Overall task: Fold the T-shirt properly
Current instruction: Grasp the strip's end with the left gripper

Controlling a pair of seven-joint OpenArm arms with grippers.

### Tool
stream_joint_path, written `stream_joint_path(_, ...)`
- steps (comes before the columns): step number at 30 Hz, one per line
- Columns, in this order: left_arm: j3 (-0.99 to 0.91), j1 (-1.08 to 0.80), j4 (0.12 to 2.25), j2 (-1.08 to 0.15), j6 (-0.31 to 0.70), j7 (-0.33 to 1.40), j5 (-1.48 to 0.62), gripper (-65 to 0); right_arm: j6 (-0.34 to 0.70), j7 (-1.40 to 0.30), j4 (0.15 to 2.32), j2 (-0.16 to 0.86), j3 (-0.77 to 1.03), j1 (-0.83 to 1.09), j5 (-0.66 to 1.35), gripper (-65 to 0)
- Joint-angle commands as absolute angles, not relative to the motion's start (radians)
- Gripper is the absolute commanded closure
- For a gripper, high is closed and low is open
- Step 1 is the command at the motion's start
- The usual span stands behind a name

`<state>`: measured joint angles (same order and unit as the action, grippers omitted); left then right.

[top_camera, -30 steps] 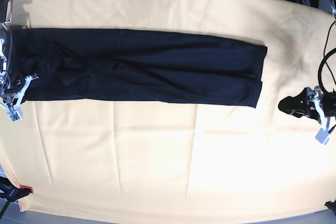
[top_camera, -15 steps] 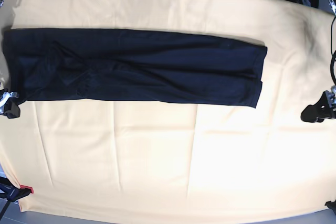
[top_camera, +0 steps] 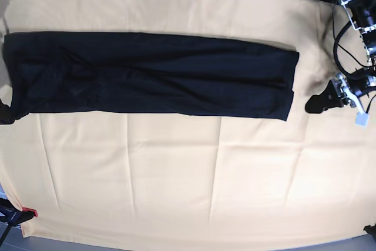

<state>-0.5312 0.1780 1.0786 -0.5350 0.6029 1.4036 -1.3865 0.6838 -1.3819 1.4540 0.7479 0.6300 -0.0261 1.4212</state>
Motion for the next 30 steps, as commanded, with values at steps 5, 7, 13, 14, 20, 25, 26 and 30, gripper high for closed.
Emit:
stream_joint_path(5, -0.537, 0.196, 1.093, -0.507, 0.578, 1.396, -1.296, -45.8, 0.698, -1.367, 1.469, 0.779, 0.639, -0.025, 1.439, 0.0)
stream_joint_path(7, -0.537, 0.193, 1.093, -0.492, 0.570, 1.396, -1.262, -45.8, 0.698, -1.364, 1.469, 0.779, 0.639, -0.025, 1.440, 0.0)
stream_joint_path(13, -0.533, 0.186, 1.093, -0.487, 0.548, 1.396, -1.208, -45.8, 0.698, -1.362, 1.469, 0.779, 0.639, -0.025, 1.440, 0.0)
stream_joint_path(14, -0.522, 0.186, 1.093, -0.488, 0.548, 1.396, -1.208, -45.8, 0.698, -1.362, 1.469, 0.779, 0.639, -0.025, 1.440, 0.0)
stream_joint_path(20, -0.343, 0.186, 1.093, -0.488, 0.548, 1.396, -1.208, -45.8, 0.698, -1.346, 1.469, 0.779, 0.639, -0.025, 1.440, 0.0)
stream_joint_path(25, -0.245, 0.186, 1.093, -0.487, 0.545, 1.396, -1.208, -45.8, 0.698, -1.347, 1.469, 0.779, 0.639, -0.025, 1.440, 0.0)
stream_joint_path(26, -0.241, 0.186, 1.093, -0.485, 0.545, 1.396, -1.208, -45.8, 0.698, -1.347, 1.469, 0.779, 0.639, -0.025, 1.440, 0.0)
stream_joint_path(30, -0.241, 0.186, 1.093, -0.467, 0.545, 1.396, -1.214, -45.8, 0.698, -1.347, 1.469, 0.779, 0.639, -0.025, 1.440, 0.0)
